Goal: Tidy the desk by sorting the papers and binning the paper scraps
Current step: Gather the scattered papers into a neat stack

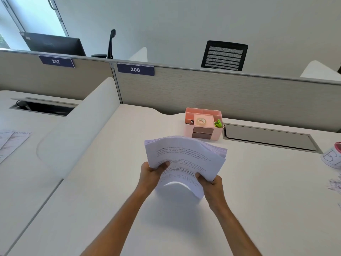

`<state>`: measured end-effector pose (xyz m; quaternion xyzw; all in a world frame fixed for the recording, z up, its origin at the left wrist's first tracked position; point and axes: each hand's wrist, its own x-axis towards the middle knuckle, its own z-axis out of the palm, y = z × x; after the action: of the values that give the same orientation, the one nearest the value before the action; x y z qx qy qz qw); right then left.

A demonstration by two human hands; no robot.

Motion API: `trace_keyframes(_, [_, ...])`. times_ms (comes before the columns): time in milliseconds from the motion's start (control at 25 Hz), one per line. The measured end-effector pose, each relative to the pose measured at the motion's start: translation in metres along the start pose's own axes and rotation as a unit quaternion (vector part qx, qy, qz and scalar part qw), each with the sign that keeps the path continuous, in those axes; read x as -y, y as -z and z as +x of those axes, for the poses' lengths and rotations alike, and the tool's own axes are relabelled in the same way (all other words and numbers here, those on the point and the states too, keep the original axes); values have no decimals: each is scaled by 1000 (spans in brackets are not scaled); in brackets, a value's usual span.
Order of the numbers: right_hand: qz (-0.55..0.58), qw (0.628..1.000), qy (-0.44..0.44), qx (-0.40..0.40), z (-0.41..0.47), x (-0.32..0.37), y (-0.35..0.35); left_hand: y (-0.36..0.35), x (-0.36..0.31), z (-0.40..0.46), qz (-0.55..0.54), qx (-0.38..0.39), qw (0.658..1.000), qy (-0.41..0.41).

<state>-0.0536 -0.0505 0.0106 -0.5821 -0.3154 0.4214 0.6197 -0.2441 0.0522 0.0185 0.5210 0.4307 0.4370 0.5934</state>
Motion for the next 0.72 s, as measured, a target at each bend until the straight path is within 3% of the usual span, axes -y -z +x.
trace_keyframes(400, [-130, 989, -64, 37, 10, -27, 14, 9, 14, 6, 73, 30, 993, 91])
trace_keyframes(560, [-75, 987, -117, 79, 12, -23, 9, 23, 5, 16, 65, 96, 983, 145])
trace_keyframes(720, [-8, 988, -123, 89, 14, -17, 2, 44, 3, 20, 58, 108, 979, 165])
